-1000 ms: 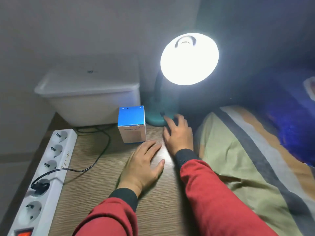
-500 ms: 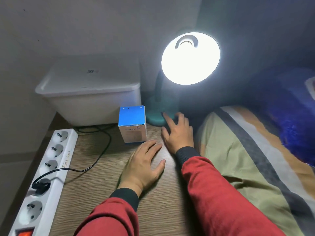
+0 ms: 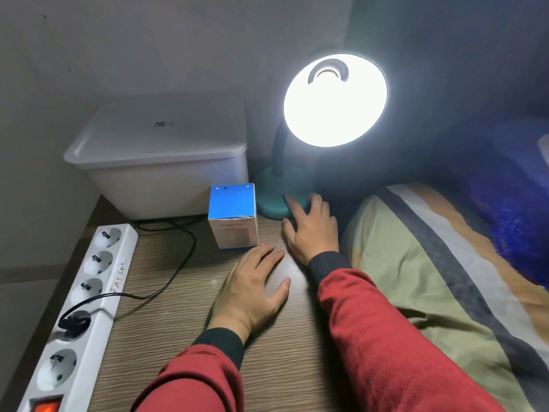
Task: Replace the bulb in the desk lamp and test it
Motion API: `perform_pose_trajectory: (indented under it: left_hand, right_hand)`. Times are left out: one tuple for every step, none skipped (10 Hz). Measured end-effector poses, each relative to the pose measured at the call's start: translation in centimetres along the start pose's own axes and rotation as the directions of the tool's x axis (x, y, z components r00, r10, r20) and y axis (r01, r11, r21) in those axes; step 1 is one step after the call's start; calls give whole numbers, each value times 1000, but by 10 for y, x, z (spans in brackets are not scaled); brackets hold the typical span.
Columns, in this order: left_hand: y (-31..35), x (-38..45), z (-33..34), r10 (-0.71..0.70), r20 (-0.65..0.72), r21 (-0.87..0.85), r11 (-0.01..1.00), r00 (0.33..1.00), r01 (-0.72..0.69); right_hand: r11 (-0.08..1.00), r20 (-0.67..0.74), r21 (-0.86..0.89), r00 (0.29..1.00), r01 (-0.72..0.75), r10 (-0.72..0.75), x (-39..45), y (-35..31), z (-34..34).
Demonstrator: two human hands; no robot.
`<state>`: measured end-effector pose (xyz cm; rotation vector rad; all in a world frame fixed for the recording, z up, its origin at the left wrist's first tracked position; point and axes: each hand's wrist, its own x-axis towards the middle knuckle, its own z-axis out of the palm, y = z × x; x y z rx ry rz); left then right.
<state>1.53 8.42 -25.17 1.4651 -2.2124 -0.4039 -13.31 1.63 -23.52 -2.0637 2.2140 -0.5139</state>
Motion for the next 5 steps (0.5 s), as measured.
perform_pose_trajectory:
  left_hand:
    - [-1,0,1,11,2,2,1000,1000,-11]
    - [-3,-2,1,12,54,11,1000,998,-12]
    - [-2,-4,1,5,88,-20,1000,996,-4]
    - [1,-2,-2,17,64,-44,999,998,-14]
    - [3,-7,-3,-42,-10,-51,998,999,41]
  right_hand:
    - [999,25,3,999,-42,42,1,-5,-3]
    - [992,53,55,993,-111,108,10,-12,-6]
    - [990,99,73,989,-120,113,2,-17,-4]
    - [994,111,58,990,-90,83,-13,-14,-6]
    - [997,115,36,992,-65,60,-43,-15,-1]
